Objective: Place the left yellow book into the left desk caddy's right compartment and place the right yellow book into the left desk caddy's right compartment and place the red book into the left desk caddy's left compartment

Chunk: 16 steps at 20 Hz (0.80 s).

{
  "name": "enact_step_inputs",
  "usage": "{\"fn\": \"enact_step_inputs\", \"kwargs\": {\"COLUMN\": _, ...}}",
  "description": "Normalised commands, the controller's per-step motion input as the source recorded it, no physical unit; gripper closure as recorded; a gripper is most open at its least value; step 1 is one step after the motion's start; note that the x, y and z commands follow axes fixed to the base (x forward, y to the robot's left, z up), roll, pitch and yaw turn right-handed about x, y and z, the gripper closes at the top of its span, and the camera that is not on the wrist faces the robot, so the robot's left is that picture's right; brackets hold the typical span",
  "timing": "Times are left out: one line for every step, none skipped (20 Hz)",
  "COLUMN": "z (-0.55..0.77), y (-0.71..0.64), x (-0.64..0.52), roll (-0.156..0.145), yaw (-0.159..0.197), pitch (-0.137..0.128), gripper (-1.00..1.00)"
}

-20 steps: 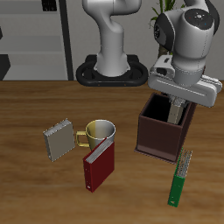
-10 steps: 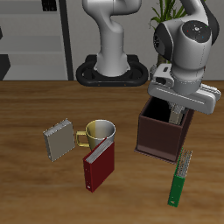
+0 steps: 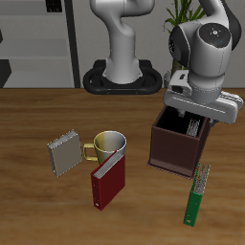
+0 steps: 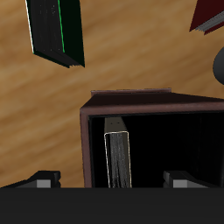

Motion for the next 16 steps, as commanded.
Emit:
{"fn": "enact_step_inputs", "kwargs": {"z": 0.06, "y": 0.11, "x": -0.04, "roll": 0.035, "yaw": 0.01, "pitch": -0.004, "gripper": -1.0}}
{"fn": "enact_step_inputs", "kwargs": {"z": 0.07, "y": 0.12, "x": -0.1, "roll": 0.003, "yaw": 0.002, "pitch": -0.018, "gripper": -1.0}}
{"fn": "enact_step_inputs", "kwargs": {"z": 0.07, "y": 0.14, "x": -0.09, "roll": 0.02, "yaw": 0.043, "pitch": -0.027, "gripper": -1.0}}
{"fn": "enact_step_inputs", "kwargs": {"z": 0.04, "y": 0.07, "x": -0.06, "roll": 0.02, "yaw": -0.015, "pitch": 0.015, "gripper": -1.0}}
{"fn": "enact_step_inputs", "kwargs": {"z": 0.1, "y": 0.07, "x": -0.09, "roll": -0.005, "yaw": 0.023, "pitch": -0.025, "gripper": -1.0}}
{"fn": "enact_step_inputs", "kwargs": {"z": 0.3, "y": 0.14, "x": -0.22, "roll": 0.048, "yaw": 0.073, "pitch": -0.075, "gripper": -1.0}}
{"fn": "enact_step_inputs", "kwargs": {"z": 0.22, "y": -0.13, "x": 0.0, "roll": -0.034, "yaw": 0.011, "pitch": -0.024, "gripper": -1.0}}
{"fn": "enact_step_inputs", "kwargs": {"z": 0.24, "y": -0.1, "x": -0.07, "roll": 0.023, "yaw": 0.062, "pitch": -0.056, "gripper": -1.0}}
{"fn": "enact_step_inputs", "kwargs": {"z": 0.19, "y": -0.2, "x": -0.05, "roll": -0.028, "yaw": 0.066, "pitch": -0.063, "gripper": -1.0}}
{"fn": "enact_step_inputs", "kwargs": {"z": 0.14, "y": -0.29, "x": -0.03, "roll": -0.038, "yaw": 0.076, "pitch": -0.042, "gripper": -1.0}}
{"fn": "enact_step_inputs", "kwargs": {"z": 0.17, "y": -0.3, "x": -0.05, "roll": 0.004, "yaw": 0.005, "pitch": -0.035, "gripper": -1.0}}
{"fn": "enact_step_inputs", "kwargs": {"z": 0.26, "y": -0.36, "x": -0.06, "roll": -0.006, "yaw": 0.07, "pitch": -0.104, "gripper": -1.0}}
{"fn": "enact_step_inputs", "kwargs": {"z": 0.23, "y": -0.41, "x": -0.13, "roll": -0.008, "yaw": 0.002, "pitch": -0.066, "gripper": -1.0}}
{"fn": "enact_step_inputs", "kwargs": {"z": 0.2, "y": -0.44, "x": -0.12, "roll": -0.003, "yaw": 0.069, "pitch": -0.046, "gripper": -1.0}}
{"fn": "enact_step_inputs", "kwargs": {"z": 0.26, "y": -0.41, "x": -0.11, "roll": 0.041, "yaw": 0.068, "pitch": -0.08, "gripper": -1.0}}
{"fn": "enact_step_inputs", "kwargs": {"z": 0.15, "y": -0.39, "x": -0.06, "roll": 0.019, "yaw": 0.077, "pitch": -0.032, "gripper": -1.0}}
